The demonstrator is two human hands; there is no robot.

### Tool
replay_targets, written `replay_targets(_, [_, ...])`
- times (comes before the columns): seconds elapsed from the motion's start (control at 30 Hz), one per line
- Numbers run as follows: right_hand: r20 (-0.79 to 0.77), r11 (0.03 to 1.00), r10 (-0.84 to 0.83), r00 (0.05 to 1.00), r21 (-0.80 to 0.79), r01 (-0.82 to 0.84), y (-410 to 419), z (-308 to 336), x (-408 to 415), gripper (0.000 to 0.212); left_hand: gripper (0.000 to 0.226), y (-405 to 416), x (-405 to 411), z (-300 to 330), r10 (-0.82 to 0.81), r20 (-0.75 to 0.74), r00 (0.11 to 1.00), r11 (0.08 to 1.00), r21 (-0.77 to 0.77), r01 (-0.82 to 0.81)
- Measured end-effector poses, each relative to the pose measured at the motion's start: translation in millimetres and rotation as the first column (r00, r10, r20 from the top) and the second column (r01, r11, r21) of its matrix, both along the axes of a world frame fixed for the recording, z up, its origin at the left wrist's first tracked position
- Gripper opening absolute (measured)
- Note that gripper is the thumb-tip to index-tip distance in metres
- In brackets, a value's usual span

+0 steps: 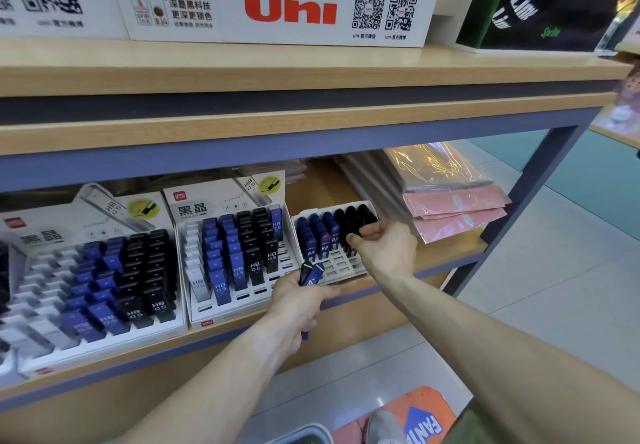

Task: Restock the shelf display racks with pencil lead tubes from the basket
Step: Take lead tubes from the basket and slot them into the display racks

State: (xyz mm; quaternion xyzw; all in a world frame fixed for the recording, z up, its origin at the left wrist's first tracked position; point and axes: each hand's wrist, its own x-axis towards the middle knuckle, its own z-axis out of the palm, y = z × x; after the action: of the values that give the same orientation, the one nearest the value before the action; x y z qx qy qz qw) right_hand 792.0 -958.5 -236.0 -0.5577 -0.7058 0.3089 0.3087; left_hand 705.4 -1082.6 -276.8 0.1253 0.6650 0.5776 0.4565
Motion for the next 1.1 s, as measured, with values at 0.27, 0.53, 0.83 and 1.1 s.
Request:
replay_targets(0.27, [-0.043, 1.000, 0.001, 0.999, -0.013, -0.001, 0, 1, 1, 0.018, 0.020, -3, 0, 12, 0.008, 0.117, 0.993, 0.998, 0.058, -0.015])
replay_targets(0.53, [-0.047, 0.998, -0.017, 0.999, -0.062, 0.014, 3, 4, 3, 0.034, 0.025, -12, -3, 25, -0.084, 0.316, 0.945, 0.973, 0.231, 0.010])
replay_targets(0.83, [-0.327, 0.749, 0.350, 0.878, -0.464, -0.472, -26, 34, 14, 0.017, 0.014, -16, -4, 23, -0.075, 0.265, 0.961, 0.958, 0.286, -0.004])
replay_targets(1.1, [-0.358, 0.773, 0.349, 0.866, -0.412, -0.482, -19, 32, 13, 0.027, 0.016, -13, 3, 21, -0.106, 0.240, 0.965, 0.948, 0.317, 0.025])
